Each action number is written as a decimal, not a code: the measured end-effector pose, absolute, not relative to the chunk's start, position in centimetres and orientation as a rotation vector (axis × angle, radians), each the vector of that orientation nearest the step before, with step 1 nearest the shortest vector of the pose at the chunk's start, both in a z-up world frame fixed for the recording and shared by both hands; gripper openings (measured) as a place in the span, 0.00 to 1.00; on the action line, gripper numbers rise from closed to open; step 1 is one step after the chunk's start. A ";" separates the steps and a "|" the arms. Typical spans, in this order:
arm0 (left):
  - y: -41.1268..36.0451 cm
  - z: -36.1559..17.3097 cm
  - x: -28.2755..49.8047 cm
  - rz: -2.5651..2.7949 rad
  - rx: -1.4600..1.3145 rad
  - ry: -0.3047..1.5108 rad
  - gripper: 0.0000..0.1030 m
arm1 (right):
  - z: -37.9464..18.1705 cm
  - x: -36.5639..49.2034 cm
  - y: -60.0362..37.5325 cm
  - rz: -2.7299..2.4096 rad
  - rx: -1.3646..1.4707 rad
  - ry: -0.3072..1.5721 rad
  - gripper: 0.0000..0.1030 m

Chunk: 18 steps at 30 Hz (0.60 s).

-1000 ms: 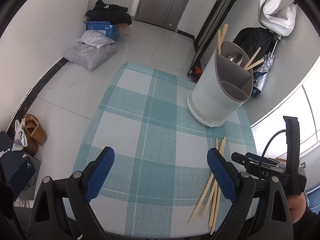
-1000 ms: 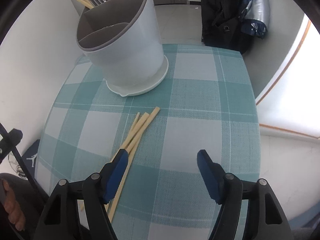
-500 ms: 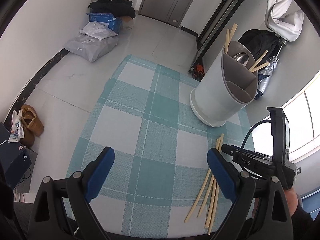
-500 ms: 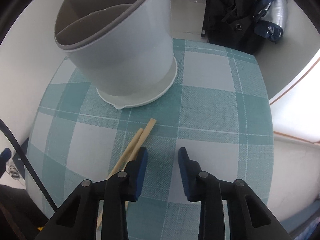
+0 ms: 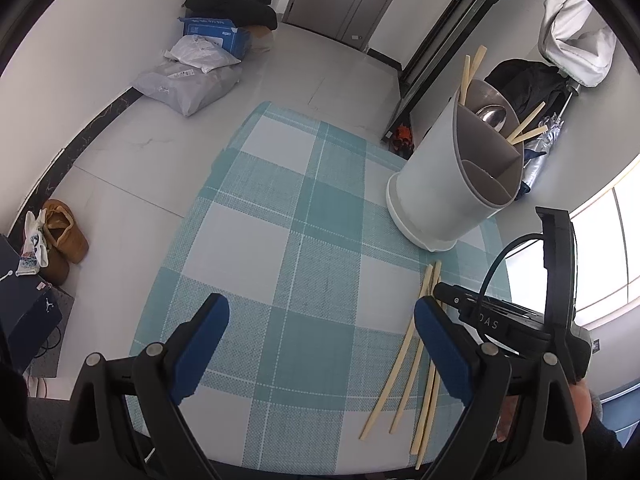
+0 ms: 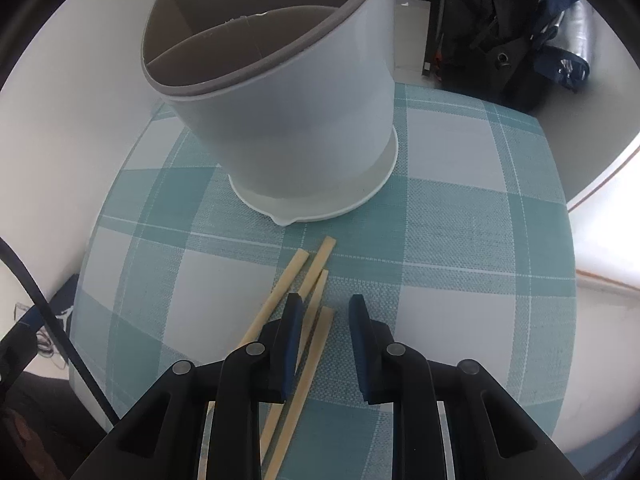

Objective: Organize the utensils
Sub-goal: 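Lower the right gripper onto the loose chopsticks and grasp one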

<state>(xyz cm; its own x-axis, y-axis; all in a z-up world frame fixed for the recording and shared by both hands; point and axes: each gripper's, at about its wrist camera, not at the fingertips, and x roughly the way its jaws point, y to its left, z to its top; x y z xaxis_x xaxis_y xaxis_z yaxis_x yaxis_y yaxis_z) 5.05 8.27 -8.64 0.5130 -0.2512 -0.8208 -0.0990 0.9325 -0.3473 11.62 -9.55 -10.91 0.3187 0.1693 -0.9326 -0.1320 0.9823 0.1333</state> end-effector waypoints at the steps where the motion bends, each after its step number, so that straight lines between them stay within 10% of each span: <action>1: 8.3 -8.6 5.1 -0.093 -0.375 1.035 0.89 | -10.8 11.6 -9.4 0.203 0.030 1.222 0.22; 18: 8.6 -9.4 5.5 -0.066 -0.382 1.071 0.89 | -10.6 12.5 -4.7 0.205 -0.166 1.206 0.10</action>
